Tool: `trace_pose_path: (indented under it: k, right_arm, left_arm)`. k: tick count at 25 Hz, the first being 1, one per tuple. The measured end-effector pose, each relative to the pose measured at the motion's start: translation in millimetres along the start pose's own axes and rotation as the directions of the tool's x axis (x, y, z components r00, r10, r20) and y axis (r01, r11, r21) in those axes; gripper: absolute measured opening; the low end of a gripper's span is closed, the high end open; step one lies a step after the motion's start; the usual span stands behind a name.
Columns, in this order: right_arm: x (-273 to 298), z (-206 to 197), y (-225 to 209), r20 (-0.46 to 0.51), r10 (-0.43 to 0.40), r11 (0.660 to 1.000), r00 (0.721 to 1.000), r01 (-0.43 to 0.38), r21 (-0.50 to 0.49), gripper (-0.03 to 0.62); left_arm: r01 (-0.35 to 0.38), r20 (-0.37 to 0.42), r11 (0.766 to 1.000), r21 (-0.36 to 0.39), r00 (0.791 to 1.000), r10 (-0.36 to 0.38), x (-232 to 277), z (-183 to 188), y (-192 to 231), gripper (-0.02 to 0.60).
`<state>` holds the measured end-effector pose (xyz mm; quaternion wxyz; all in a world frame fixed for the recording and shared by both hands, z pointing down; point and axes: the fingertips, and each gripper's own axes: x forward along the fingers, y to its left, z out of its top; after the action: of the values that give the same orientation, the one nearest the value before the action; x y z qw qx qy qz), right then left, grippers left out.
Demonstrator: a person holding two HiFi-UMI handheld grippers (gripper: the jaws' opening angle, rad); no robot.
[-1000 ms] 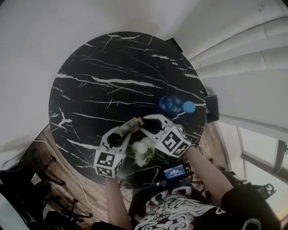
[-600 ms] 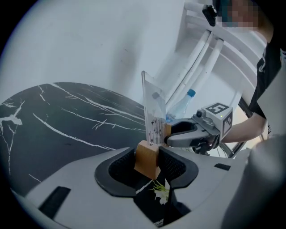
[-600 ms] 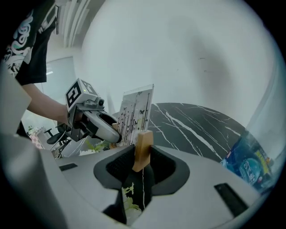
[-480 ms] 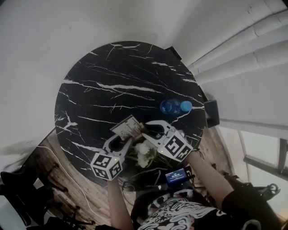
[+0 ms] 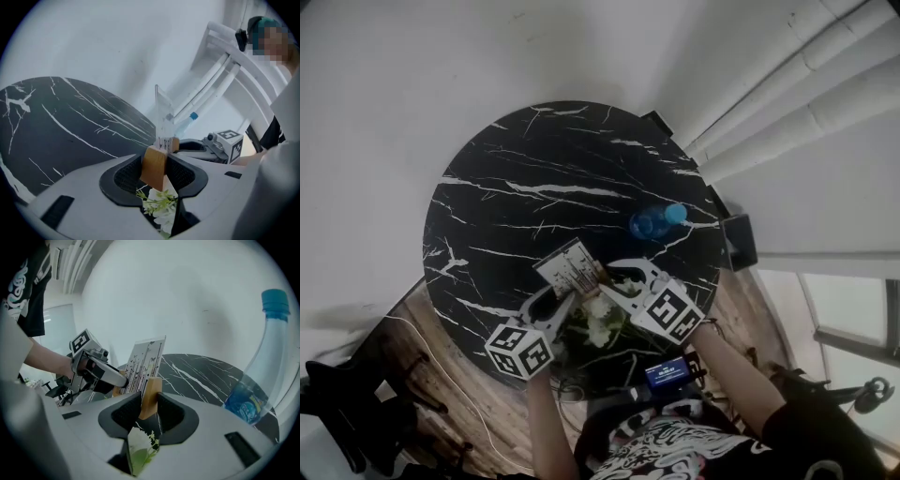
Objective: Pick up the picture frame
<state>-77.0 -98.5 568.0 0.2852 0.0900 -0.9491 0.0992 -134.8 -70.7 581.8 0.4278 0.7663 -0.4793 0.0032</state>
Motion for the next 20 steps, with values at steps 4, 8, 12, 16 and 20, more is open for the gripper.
trace_pose_path:
  k: [4, 8, 12, 16, 20]
  right_arm:
    - [-12.7, 0.1, 6.0, 0.009, -0.025, 0.999, 1.000, 0.025, 0.028, 0.110]
    - [-26.9, 0.0, 12.0, 0.017, -0.053, 0.997, 0.998, 0.052, 0.051, 0.109]
    - [-44.1, 3.7, 19.6, 0.020, -0.065, 0.995, 0.998, 0.063, 0.079, 0.107]
    - [-59.6, 10.3, 27.7, 0.039, -0.076, 0.993, 0.996, 0.072, 0.096, 0.104]
    - [-71.0, 10.8, 34.0, 0.042, -0.099, 0.990, 0.994, 0.094, 0.101, 0.103]
  left_arm:
    - [0.038, 0.029, 0.998, -0.052, 0.999, -0.036, -3.8, -0.7, -10.3, 0.172]
    - [0.060, 0.027, 0.996, -0.061, 0.998, -0.058, -5.8, -4.2, -23.0, 0.172]
    - [0.092, 0.026, 0.991, -0.098, 0.996, -0.090, -10.8, -8.2, -38.8, 0.172]
    - [0.128, 0.047, 0.978, -0.166, 0.991, -0.121, -17.0, -12.4, -52.3, 0.171]
    - [0.144, 0.049, 0.970, -0.197, 0.989, -0.137, -20.3, -17.0, -62.7, 0.170]
